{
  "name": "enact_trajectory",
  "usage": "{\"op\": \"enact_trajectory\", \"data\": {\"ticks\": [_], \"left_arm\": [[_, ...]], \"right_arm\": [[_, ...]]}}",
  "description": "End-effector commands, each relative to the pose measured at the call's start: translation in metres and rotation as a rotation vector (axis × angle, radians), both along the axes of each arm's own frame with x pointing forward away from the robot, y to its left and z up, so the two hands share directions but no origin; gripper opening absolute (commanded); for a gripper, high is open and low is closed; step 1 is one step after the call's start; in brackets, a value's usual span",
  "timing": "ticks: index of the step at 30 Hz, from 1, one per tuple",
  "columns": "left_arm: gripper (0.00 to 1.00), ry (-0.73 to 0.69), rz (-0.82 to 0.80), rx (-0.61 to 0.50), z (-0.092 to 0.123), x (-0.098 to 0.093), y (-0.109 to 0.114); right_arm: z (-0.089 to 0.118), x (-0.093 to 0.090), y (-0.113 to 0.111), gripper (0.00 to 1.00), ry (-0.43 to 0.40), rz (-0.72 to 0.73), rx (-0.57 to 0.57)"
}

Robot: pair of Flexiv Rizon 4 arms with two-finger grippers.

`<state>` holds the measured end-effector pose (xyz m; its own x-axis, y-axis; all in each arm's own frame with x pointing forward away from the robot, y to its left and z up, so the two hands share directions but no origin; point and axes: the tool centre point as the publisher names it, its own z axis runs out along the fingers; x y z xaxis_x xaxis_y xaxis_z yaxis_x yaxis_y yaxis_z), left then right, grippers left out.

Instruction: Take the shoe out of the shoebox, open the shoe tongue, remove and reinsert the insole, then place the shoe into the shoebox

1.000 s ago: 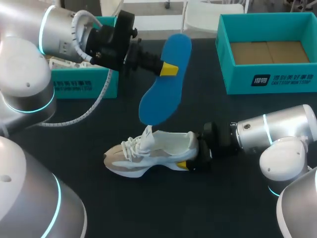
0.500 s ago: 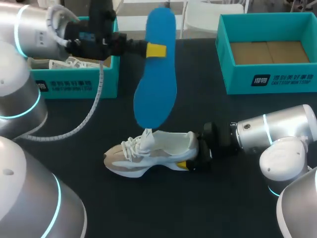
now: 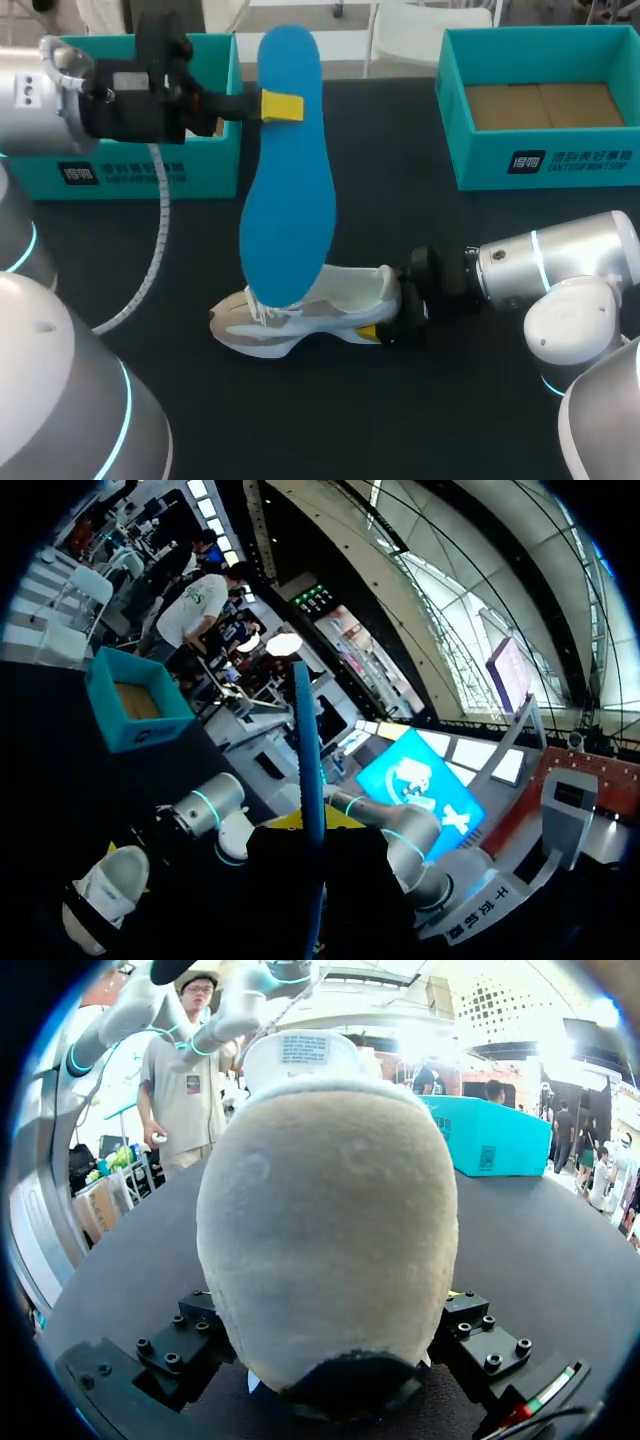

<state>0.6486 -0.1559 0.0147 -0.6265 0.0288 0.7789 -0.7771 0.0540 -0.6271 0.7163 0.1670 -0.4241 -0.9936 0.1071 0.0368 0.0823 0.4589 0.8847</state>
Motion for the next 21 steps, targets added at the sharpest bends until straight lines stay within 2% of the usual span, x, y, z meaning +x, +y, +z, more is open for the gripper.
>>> {"op": "enact_trajectory", "data": {"ticks": [1,10,13,21], "left_arm": [[0.00,-0.017,-0.013,-0.009,0.004,0.002,-0.002],[0.00,-0.017,-0.013,-0.009,0.004,0.002,-0.002],[0.00,0.016,-0.020,0.010,0.002,-0.009,-0.019],[0.00,0.015,0.002,0.015,0.009,-0.009,-0.039]], "right_arm": [[-0.004,0.001,0.004,0.00,0.000,-0.001,-0.004],[-0.004,0.001,0.004,0.00,0.000,-0.001,-0.004],[-0.004,0.001,0.004,0.00,0.000,-0.001,-0.004],[-0.004,0.001,0.004,0.00,0.000,-0.001,-0.004]]}}
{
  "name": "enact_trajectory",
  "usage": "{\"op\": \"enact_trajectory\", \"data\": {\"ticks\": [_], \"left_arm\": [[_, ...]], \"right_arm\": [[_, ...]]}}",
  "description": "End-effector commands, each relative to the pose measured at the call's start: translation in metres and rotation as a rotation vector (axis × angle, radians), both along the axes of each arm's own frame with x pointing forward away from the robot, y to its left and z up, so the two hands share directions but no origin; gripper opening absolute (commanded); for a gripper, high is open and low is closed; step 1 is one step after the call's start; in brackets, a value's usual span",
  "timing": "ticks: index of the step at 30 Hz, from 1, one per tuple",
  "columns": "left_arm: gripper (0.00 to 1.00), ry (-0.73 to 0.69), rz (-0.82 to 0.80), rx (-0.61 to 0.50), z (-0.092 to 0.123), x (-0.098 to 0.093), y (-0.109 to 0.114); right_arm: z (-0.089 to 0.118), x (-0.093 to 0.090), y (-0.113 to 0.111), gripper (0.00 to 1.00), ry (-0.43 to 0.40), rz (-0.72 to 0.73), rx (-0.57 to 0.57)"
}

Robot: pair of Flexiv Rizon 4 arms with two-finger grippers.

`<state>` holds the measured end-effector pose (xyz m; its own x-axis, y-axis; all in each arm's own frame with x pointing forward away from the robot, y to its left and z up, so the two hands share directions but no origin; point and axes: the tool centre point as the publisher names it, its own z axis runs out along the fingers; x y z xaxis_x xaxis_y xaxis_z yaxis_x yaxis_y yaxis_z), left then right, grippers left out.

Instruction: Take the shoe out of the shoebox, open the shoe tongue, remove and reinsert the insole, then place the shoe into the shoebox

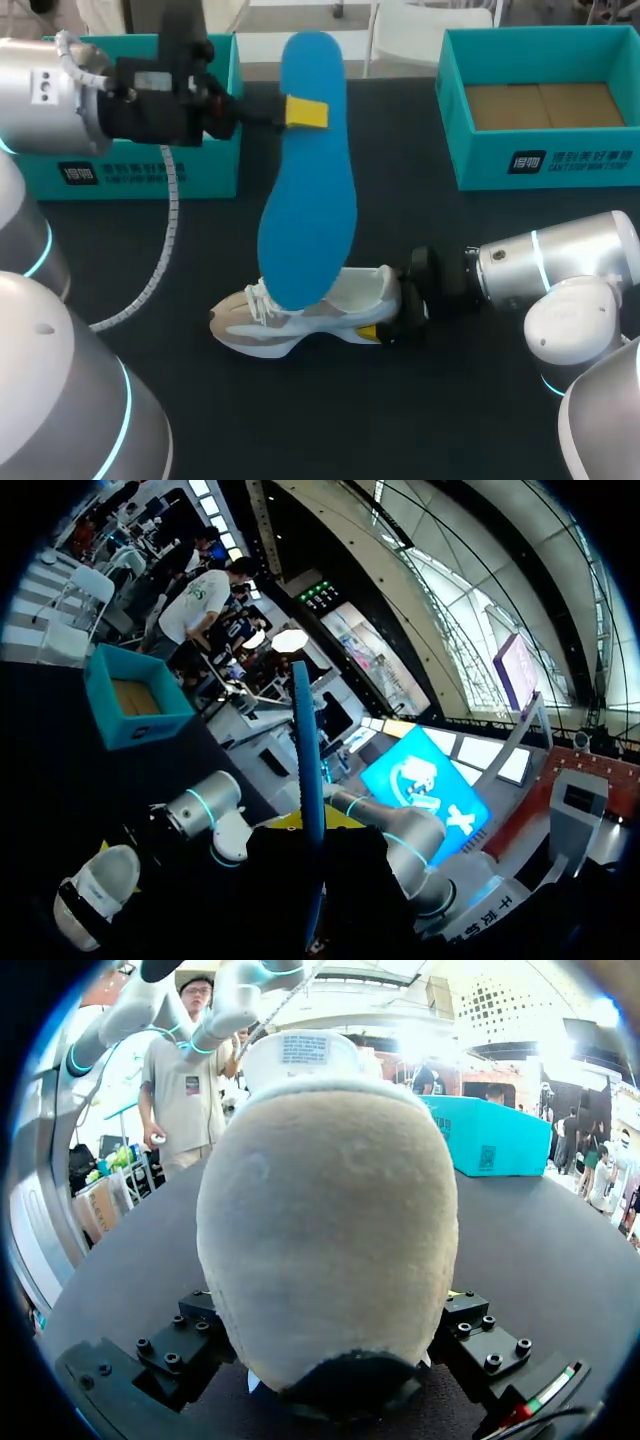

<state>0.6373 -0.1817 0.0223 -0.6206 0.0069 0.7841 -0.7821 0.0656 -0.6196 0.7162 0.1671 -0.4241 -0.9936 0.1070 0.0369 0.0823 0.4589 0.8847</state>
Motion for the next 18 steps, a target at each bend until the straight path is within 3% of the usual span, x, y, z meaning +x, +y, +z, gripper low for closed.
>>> {"op": "enact_trajectory", "data": {"ticks": [1,9,18], "left_arm": [[0.00,0.007,-0.003,-0.007,0.001,0.005,-0.015],[0.00,0.024,-0.078,-0.053,0.005,0.007,-0.013],[0.00,0.036,-0.057,-0.097,0.011,0.003,-0.016]], "right_arm": [[-0.004,0.001,0.003,0.00,0.000,-0.001,-0.004],[-0.004,0.001,0.003,0.00,0.000,-0.001,-0.004],[-0.004,0.001,0.003,0.00,0.000,-0.001,-0.004]]}}
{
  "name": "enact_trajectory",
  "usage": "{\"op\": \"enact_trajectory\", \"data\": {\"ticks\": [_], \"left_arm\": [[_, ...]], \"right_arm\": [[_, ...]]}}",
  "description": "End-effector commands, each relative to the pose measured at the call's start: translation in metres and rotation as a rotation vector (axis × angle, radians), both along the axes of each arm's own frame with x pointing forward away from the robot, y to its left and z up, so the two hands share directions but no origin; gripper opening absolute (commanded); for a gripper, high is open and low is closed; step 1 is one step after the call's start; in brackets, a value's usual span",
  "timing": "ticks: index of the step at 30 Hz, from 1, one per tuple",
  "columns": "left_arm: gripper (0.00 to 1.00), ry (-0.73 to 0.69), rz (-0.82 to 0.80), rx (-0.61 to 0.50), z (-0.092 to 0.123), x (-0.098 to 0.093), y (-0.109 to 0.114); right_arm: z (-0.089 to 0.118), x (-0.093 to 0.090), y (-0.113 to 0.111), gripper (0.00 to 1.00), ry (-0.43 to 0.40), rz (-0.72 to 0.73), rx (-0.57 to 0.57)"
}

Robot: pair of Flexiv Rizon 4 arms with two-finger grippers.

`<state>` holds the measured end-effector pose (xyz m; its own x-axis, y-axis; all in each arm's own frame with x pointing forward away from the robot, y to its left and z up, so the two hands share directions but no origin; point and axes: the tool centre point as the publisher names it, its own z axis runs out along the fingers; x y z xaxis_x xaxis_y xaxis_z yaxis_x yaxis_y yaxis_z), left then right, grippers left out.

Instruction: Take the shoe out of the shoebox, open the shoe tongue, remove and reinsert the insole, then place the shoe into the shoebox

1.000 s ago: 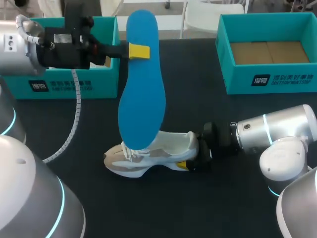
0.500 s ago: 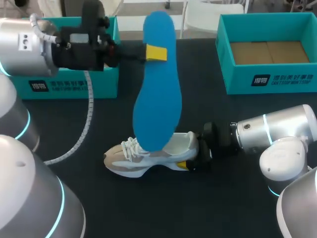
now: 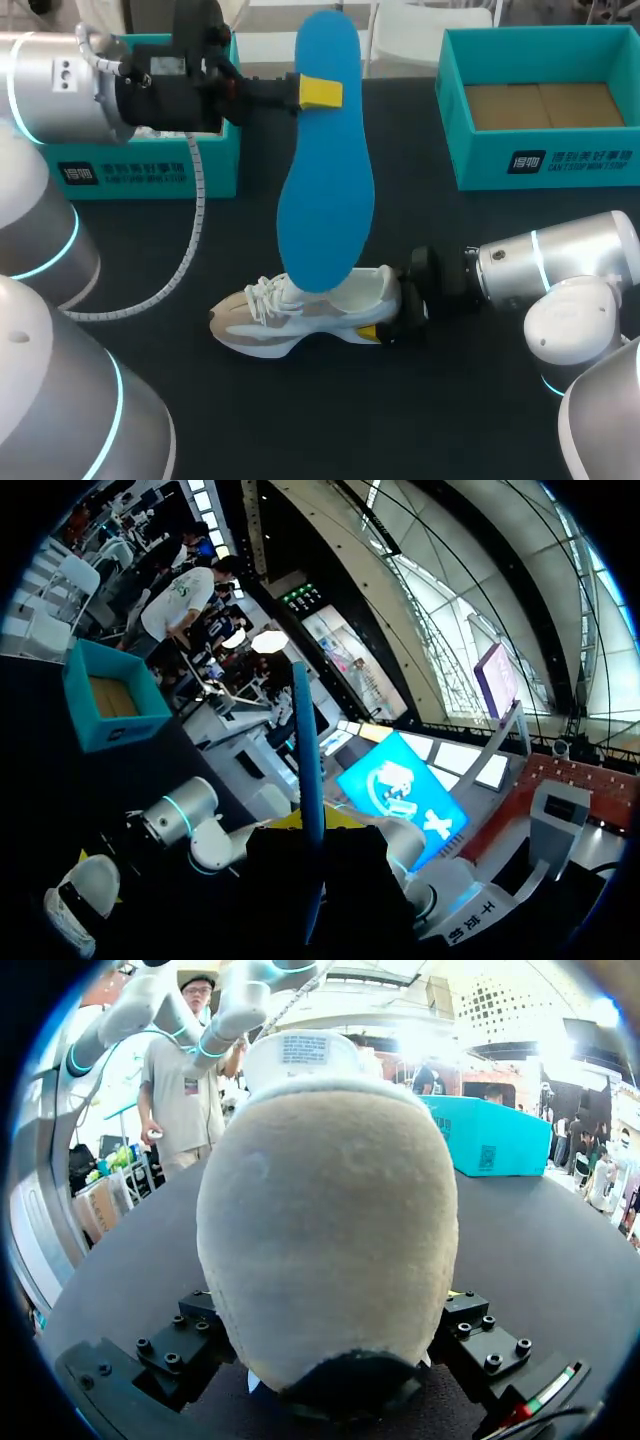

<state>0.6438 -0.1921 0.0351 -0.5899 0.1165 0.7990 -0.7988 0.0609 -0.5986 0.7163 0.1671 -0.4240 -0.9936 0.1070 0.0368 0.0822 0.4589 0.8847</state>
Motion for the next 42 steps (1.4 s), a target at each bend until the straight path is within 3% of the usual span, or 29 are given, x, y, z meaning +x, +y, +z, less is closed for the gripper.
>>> {"op": "enact_trajectory", "data": {"ticks": [1,27,28,29,31,42], "left_arm": [[0.00,0.002,0.006,-0.007,-0.0016,-0.0030,-0.0061],[0.00,0.002,0.006,-0.007,-0.0016,-0.0030,-0.0061],[0.00,0.002,0.006,-0.007,-0.0016,-0.0030,-0.0061],[0.00,0.002,0.006,-0.007,-0.0016,-0.0030,-0.0061],[0.00,0.002,0.006,-0.007,-0.0016,-0.0030,-0.0061],[0.00,0.002,0.006,-0.007,-0.0016,-0.0030,-0.0061]], "right_arm": [[-0.0037,0.0008,0.0035,0.00,0.000,-0.001,-0.004],[-0.0037,0.0008,0.0035,0.00,0.000,-0.001,-0.004],[-0.0037,0.0008,0.0035,0.24,0.000,-0.001,-0.004],[-0.0037,0.0008,0.0035,0.41,0.000,-0.001,-0.004],[-0.0037,0.0008,0.0035,1.00,0.000,-0.001,-0.004],[-0.0007,-0.0035,-0.0027,1.00,0.016,-0.035,-0.040]]}}
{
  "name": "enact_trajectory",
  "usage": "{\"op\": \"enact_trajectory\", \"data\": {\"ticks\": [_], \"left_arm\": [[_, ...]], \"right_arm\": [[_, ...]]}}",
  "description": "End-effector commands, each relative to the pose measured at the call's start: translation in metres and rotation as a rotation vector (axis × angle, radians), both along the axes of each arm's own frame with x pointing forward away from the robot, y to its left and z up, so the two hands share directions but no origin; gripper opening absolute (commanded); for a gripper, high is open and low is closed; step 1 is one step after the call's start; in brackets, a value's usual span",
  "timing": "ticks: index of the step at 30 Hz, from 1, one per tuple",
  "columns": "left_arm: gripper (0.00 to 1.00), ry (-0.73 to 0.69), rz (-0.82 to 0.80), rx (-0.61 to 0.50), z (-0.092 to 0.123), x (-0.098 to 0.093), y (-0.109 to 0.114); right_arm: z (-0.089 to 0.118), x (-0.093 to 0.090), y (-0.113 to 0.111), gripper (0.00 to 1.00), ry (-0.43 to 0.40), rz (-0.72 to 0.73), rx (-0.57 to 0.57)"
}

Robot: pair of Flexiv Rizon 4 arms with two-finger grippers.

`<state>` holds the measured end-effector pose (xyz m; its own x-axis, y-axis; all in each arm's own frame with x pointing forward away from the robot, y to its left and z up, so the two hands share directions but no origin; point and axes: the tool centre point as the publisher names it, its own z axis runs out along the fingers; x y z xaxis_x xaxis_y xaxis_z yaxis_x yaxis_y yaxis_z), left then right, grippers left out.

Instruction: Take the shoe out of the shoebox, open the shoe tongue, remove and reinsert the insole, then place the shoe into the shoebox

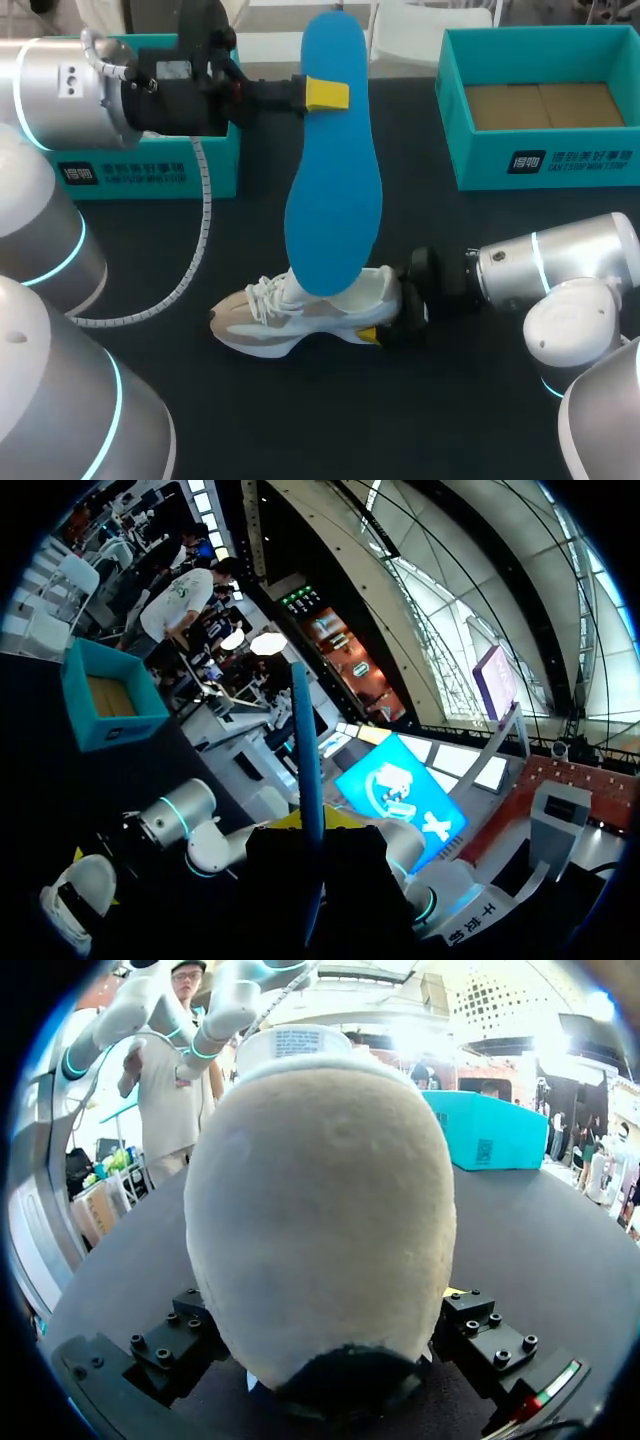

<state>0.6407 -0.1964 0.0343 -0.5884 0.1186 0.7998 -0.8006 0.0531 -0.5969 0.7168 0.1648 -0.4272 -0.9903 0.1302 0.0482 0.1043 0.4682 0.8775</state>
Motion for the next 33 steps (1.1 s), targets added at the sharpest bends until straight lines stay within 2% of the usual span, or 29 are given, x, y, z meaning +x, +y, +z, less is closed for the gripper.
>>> {"op": "enact_trajectory", "data": {"ticks": [1,7,15,25,30,33], "left_arm": [[0.00,0.000,0.001,-0.001,-0.001,0.000,-0.002],[0.00,0.000,0.001,-0.001,-0.001,0.000,-0.002],[0.00,0.000,0.001,-0.001,-0.001,0.000,-0.002],[0.00,0.000,0.001,-0.001,-0.001,0.000,-0.002],[0.00,0.000,0.001,-0.001,-0.001,0.000,-0.002],[0.00,0.000,0.001,-0.001,-0.001,0.000,-0.002]], "right_arm": [[0.003,-0.005,-0.001,1.00,0.002,-0.014,-0.029],[0.011,-0.011,-0.008,1.00,0.010,-0.042,-0.085],[0.026,-0.009,-0.015,1.00,0.033,-0.067,-0.163],[0.051,-0.010,-0.020,1.00,0.104,-0.097,-0.323],[0.063,-0.016,-0.022,1.00,0.161,-0.142,-0.427],[0.072,-0.022,-0.023,1.00,0.250,-0.168,-0.517]]}}
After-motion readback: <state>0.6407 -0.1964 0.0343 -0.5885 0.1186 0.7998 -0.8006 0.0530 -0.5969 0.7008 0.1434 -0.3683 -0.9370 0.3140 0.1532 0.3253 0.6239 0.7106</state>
